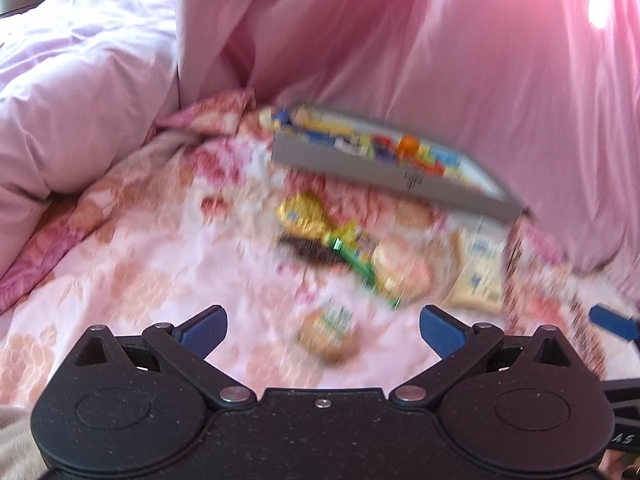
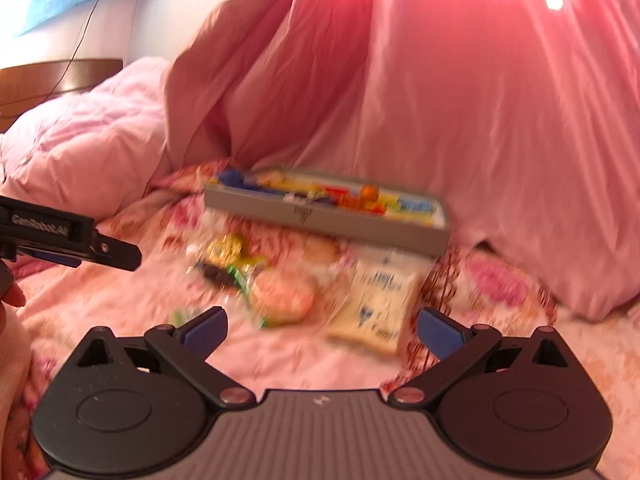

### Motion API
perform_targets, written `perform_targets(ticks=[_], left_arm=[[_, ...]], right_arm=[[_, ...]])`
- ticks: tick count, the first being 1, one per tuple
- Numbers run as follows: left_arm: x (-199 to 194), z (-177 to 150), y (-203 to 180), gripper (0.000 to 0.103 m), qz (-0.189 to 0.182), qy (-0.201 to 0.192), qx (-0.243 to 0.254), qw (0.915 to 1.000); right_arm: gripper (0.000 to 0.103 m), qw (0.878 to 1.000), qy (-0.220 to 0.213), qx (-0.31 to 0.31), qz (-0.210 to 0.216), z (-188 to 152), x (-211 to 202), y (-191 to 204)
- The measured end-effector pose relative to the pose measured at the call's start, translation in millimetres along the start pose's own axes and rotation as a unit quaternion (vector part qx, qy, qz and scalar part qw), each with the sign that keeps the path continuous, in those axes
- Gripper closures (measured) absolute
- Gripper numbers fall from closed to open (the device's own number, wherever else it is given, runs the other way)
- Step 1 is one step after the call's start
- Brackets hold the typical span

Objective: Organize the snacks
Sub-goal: 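Move both open tools back over the remaining snacks, then grasp the WUTANG biscuit pack with the left tool while the right tool approaches the rice cracker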

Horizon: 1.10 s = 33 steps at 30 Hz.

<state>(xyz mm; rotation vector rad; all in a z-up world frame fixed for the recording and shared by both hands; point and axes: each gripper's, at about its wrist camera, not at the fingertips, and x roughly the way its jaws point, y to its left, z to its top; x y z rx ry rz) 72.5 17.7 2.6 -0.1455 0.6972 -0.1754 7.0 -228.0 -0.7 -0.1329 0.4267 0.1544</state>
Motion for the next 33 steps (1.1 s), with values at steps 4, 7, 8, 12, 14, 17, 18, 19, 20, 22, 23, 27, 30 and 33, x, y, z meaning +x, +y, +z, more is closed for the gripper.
perform_targets(ticks=[4, 7, 8, 12, 14, 17, 18, 19, 20, 22, 23, 27, 30, 33], left_arm=[[14.1, -9.0, 0.1, 0.002, 0.0, 0.036, -0.001, 0.9994], [21.1, -11.8, -0.9, 0.002, 0.002, 0.048, 0.004, 0.9989], [23.5, -12.6, -1.4, 0.002, 0.006, 0.052, 0.006, 0.9986], [33.4, -15.3, -1.1, 0.003, 0.022, 0.074, 0.013, 0.9969], [38.7, -16.0, -0.9, 0.003, 0.025, 0.084, 0.015, 0.996], [43.0, -17.0, -1.9, 0.004, 0.027, 0.09, 0.021, 0.9953], [43.7, -17.1, -2.4, 0.004, 0.027, 0.09, 0.024, 0.9953], [44.3, -17.2, -2.8, 0.004, 0.029, 0.089, 0.026, 0.9953], [44.8, -17.2, -3.0, 0.004, 0.03, 0.088, 0.028, 0.9953], [46.0, -17.0, -3.2, 0.004, 0.033, 0.087, 0.032, 0.9951], [46.7, -17.0, -3.1, 0.004, 0.035, 0.087, 0.033, 0.995], [50.7, -16.4, -1.7, 0.004, 0.042, 0.088, 0.035, 0.9946], [55.3, -15.8, -1.1, 0.004, 0.047, 0.09, 0.039, 0.994], [61.1, -15.1, 0.4, 0.004, 0.05, 0.098, 0.037, 0.9932]], right_arm=[[0.0, 0.999, 0.032, -0.008, 0.007, -5.8, 6.0, 6.5], [0.0, 0.999, 0.047, -0.01, 0.003, -8.2, 9.9, 7.6], [0.0, 0.999, 0.052, -0.009, 0.001, -8.9, 11.2, 7.2], [0.0, 0.997, 0.078, -0.005, -0.002, -12.9, 18.5, 4.5], [0.0, 0.996, 0.092, -0.007, 0.0, -15.2, 23.0, 5.1], [0.0, 0.994, 0.113, -0.009, 0.007, -18.5, 29.1, 6.3], [0.0, 0.993, 0.118, -0.008, 0.009, -19.3, 30.7, 6.2], [0.0, 0.992, 0.122, -0.007, 0.011, -19.7, 32.1, 5.8], [0.0, 0.992, 0.124, -0.004, 0.013, -19.5, 33.5, 5.0], [0.0, 0.992, 0.127, -0.002, 0.017, -18.3, 37.5, 3.1], [0.0, 0.992, 0.128, -0.003, 0.02, -17.4, 40.1, 2.2], [0.0, 0.991, 0.128, -0.01, 0.028, -11.7, 52.6, -0.2], [0.0, 0.991, 0.123, -0.011, 0.04, -6.1, 63.3, -3.5], [0.0, 0.993, 0.107, -0.022, 0.051, -1.3, 76.4, -5.7]])
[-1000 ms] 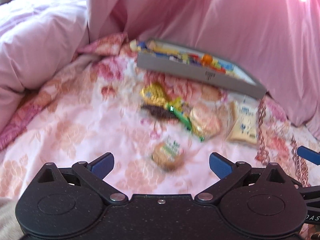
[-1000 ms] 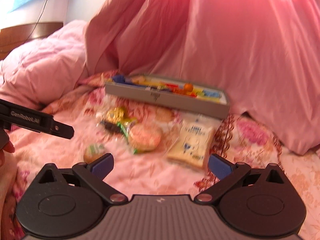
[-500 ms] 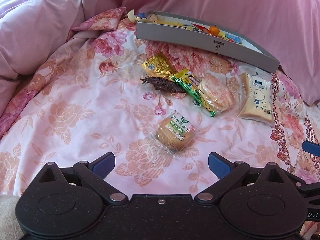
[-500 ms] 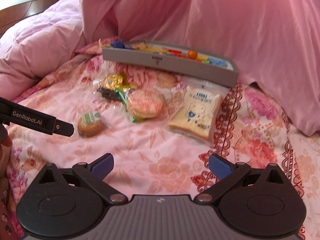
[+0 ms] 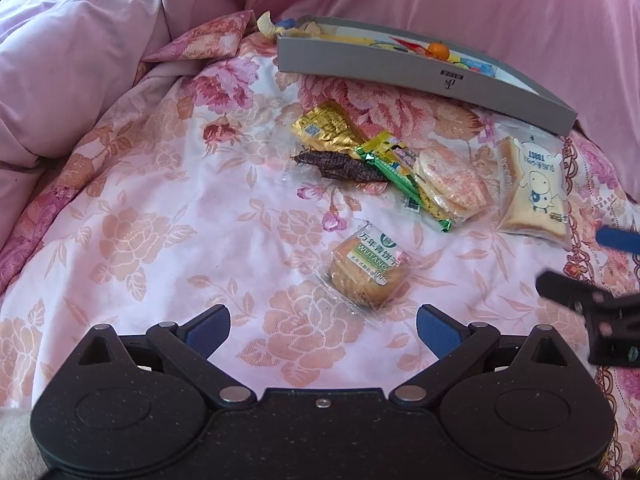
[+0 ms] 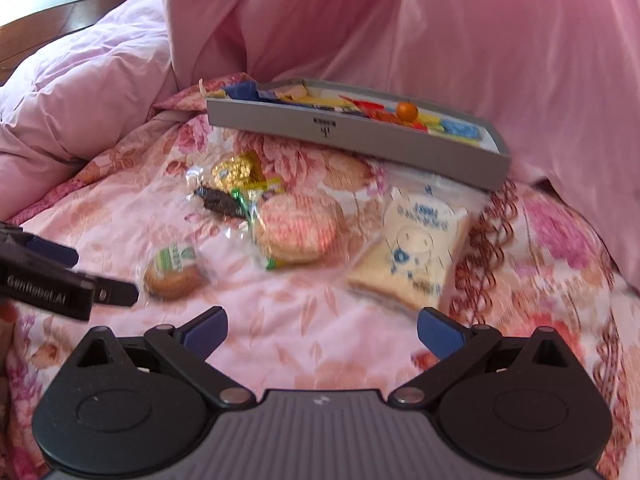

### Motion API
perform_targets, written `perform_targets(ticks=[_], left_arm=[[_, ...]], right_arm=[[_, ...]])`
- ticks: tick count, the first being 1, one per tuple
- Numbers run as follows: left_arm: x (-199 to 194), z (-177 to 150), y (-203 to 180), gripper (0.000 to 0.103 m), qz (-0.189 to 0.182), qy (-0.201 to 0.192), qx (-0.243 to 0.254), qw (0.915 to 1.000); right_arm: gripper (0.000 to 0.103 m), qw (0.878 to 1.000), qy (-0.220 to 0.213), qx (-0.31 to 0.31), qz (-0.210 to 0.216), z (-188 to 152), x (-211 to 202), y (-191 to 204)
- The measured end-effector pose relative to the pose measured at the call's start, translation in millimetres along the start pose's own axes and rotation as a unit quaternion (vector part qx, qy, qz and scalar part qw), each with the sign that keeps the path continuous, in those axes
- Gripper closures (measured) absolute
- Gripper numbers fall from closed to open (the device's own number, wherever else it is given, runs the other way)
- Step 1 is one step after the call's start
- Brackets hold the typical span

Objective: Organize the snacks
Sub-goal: 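Grasp the WUTANG biscuit pack with the left tool while the right tool approaches the rice cracker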

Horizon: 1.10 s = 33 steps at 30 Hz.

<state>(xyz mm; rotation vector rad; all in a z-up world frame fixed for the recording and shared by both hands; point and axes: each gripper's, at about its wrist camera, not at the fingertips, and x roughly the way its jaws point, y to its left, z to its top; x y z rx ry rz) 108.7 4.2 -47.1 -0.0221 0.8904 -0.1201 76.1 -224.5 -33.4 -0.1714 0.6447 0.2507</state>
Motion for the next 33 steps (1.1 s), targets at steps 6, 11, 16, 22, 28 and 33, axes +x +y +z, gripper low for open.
perform_targets(ticks=[6, 11, 16, 22, 28, 33], left_arm=[[6.4, 4.4, 3.8, 0.004, 0.013, -0.005, 0.005, 0.9999], [8.7, 6.9, 6.4, 0.004, 0.015, -0.009, 0.022, 0.9996], [16.7, 8.8, 8.8, 0.004, 0.01, -0.005, 0.02, 0.9997], [24.6, 11.0, 10.3, 0.004, 0.004, -0.001, 0.022, 0.9997], [26.1, 13.2, 5.7, 0.004, 0.006, -0.013, 0.052, 0.9985], [25.5, 12.2, -2.3, 0.004, -0.005, -0.019, 0.091, 0.9956]], right_arm=[[0.0, 0.999, -0.032, -0.023, 0.038, 12.0, 35.0, -7.7], [0.0, 0.996, -0.048, -0.017, 0.076, 25.6, 59.9, -13.6], [0.0, 0.993, -0.049, -0.019, 0.106, 34.1, 79.2, -10.7], [0.0, 0.993, -0.029, -0.013, 0.11, 38.0, 100.8, -7.0], [0.0, 0.993, -0.018, -0.007, 0.114, 39.6, 111.9, -4.9], [0.001, 0.993, -0.017, -0.008, 0.114, 39.4, 113.4, -5.0]])
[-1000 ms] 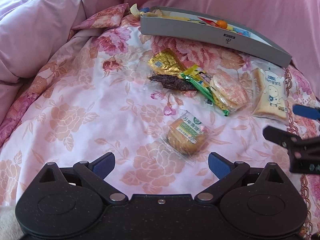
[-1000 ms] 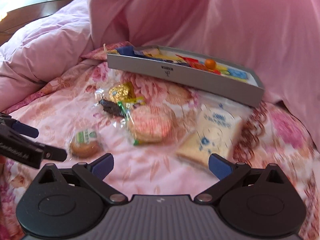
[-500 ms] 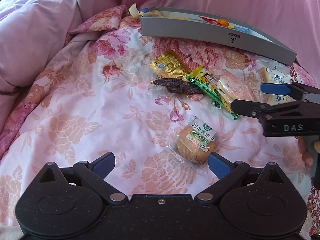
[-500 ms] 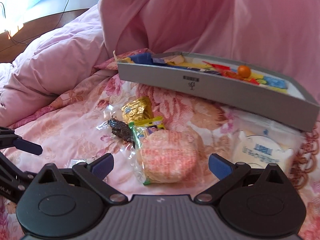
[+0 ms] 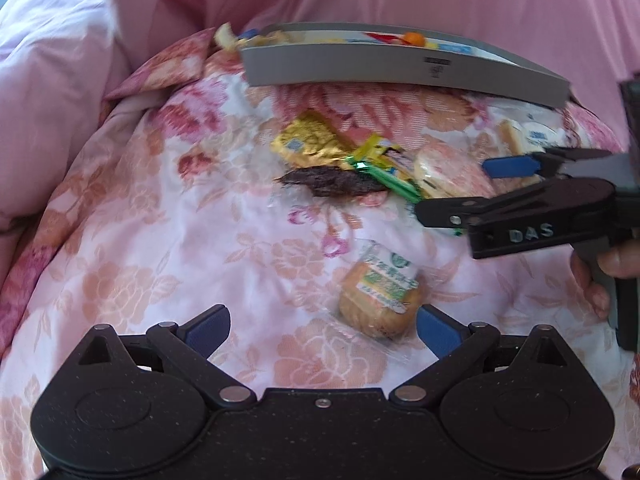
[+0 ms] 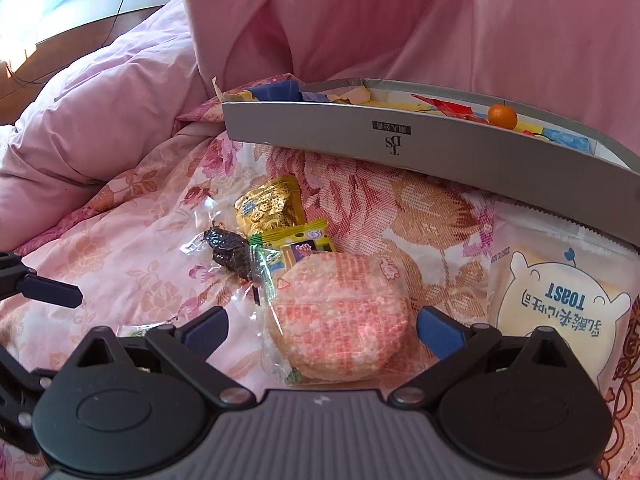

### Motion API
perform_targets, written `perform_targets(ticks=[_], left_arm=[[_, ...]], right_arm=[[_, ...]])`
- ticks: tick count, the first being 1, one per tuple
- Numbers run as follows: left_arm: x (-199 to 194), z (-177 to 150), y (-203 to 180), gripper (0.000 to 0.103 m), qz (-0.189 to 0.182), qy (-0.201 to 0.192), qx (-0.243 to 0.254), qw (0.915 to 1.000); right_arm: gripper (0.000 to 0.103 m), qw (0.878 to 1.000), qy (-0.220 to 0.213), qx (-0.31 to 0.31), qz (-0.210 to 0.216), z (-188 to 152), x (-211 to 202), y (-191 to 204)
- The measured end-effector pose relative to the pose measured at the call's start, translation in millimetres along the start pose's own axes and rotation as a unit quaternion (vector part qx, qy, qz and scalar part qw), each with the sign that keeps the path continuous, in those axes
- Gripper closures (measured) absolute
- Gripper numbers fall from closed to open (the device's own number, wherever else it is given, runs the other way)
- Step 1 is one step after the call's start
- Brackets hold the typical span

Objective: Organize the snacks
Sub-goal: 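Grasp the WUTANG biscuit pack with the left tool while the right tool approaches the rice cracker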

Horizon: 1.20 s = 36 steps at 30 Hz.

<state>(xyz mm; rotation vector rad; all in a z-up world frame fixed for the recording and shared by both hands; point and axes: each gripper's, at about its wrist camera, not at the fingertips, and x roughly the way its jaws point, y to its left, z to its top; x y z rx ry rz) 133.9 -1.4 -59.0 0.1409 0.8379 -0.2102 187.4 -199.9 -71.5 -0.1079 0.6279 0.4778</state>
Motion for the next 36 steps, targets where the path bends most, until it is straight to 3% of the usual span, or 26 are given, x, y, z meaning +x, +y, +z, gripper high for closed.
perform_targets(ticks=[6, 13, 20, 25, 27, 36], left_arm=[[5.2, -1.5, -16.9, 0.004, -0.026, -0.003, 0.068, 0.9973], [19.0, 1.9, -27.6, 0.005, -0.03, -0.013, 0.131, 0.9908], [25.0, 6.7, -20.6, 0.014, -0.061, -0.001, 0.11, 0.9921], [23.9, 6.8, -16.8, 0.03, -0.075, 0.005, 0.088, 0.9933], [24.6, 6.6, -15.6, 0.043, -0.074, 0.008, 0.083, 0.9938], [23.7, 6.9, -5.1, 0.046, -0.079, 0.035, 0.018, 0.9961]], right_arm=[[0.003, 1.0, 0.001, -0.007, -0.009, 1.8, 0.0, -0.8], [0.001, 1.0, 0.009, -0.018, -0.016, 0.6, 3.9, -1.7], [0.005, 0.999, 0.018, -0.035, -0.031, -2.5, 6.8, 0.9], [0.02, 0.998, 0.017, -0.034, -0.043, -3.0, 3.5, -0.7], [0.024, 0.998, 0.017, -0.038, -0.043, -3.9, 2.1, 1.2], [0.028, 0.997, 0.039, -0.058, -0.046, -9.5, -12.6, 13.4]])
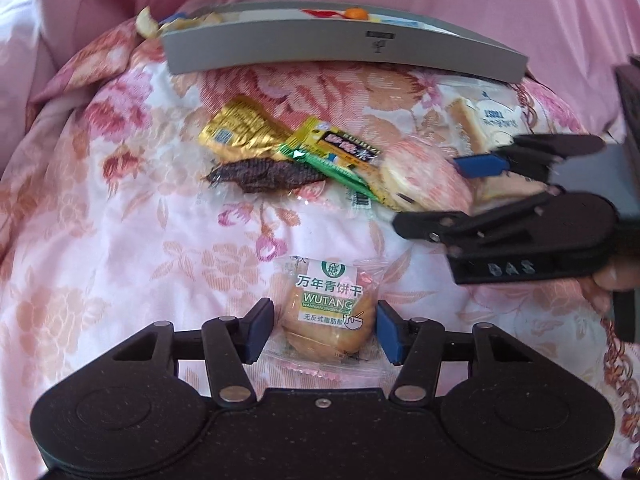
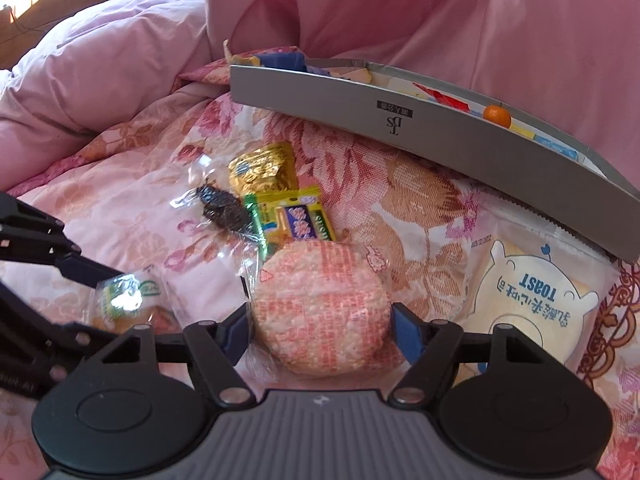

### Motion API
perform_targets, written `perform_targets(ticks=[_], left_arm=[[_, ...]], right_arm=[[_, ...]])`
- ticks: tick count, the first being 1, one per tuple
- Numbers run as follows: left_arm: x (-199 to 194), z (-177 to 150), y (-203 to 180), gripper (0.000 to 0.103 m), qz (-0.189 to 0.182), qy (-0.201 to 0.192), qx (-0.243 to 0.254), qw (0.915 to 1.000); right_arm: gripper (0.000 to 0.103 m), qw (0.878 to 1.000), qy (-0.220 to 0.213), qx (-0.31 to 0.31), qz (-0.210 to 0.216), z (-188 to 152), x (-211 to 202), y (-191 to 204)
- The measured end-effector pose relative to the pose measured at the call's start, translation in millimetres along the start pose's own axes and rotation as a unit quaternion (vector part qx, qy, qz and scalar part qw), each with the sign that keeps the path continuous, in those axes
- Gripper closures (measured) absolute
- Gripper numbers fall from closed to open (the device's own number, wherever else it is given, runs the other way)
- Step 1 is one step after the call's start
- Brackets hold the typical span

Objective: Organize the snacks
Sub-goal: 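Grasp the WUTANG biscuit pack with the left tool while the right tool approaches the rice cracker, then grasp the round rice cracker pack with the right tool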

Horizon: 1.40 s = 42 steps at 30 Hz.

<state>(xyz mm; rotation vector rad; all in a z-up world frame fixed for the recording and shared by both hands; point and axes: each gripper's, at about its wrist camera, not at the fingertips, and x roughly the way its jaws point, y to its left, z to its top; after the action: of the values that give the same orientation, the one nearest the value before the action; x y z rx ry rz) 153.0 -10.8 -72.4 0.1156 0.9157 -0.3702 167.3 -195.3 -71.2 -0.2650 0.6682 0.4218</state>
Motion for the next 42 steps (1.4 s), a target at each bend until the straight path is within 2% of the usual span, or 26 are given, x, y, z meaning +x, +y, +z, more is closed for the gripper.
perform_targets(ticks=[7, 13, 17, 21, 25, 29, 36, 38, 40, 42], left_arm=[[-6.0, -2.2, 5.7, 0.049, 0.007, 0.016, -0.045, 0.9988], [-6.5, -2.2, 8.7, 0.05, 0.005, 0.018, -0.057, 0.9982], [-5.0, -1.7, 9.1, 0.049, 0.006, 0.016, -0.055, 0.9983], [-3.0, -1.2, 8.5, 0.048, 0.008, 0.014, -0.048, 0.9987], [-1.6, -0.8, 8.0, 0.047, 0.01, 0.013, -0.045, 0.9989], [-1.2, -1.7, 7.5, 0.046, 0.013, 0.012, -0.04, 0.9991], [-1.0, -1.8, 7.3, 0.046, 0.014, 0.011, -0.039, 0.9991], [-0.5, -1.7, 6.8, 0.046, 0.016, 0.011, -0.036, 0.9992], [-0.8, -1.9, 6.0, 0.049, 0.019, 0.011, -0.032, 0.9992], [-1.1, -1.6, 6.2, 0.05, 0.02, 0.01, -0.033, 0.9992]], right_arm=[[0.029, 1.0, 0.022, -0.007, -0.002, -7.6, -25.6, 7.2], [0.03, 0.999, 0.039, -0.009, -0.004, -14.6, -47.2, 19.4], [0.027, 0.999, 0.047, -0.016, -0.004, -22.4, -47.0, 26.7], [0.018, 0.999, 0.039, -0.009, -0.004, -23.1, -40.9, 24.6], [0.015, 1.0, 0.019, -0.001, 0.008, -26.7, -35.0, 19.4], [0.011, 1.0, -0.009, -0.028, 0.007, -26.5, -28.8, 18.6], [0.008, 0.999, -0.02, -0.04, 0.006, -23.2, -23.4, 20.5], [0.011, 0.999, -0.014, -0.041, 0.009, -23.9, -18.0, 20.8], [0.023, 0.999, -0.01, -0.032, 0.019, -25.4, -15.6, 18.6], [0.029, 0.999, -0.01, -0.025, 0.027, -25.1, -16.4, 18.1]])
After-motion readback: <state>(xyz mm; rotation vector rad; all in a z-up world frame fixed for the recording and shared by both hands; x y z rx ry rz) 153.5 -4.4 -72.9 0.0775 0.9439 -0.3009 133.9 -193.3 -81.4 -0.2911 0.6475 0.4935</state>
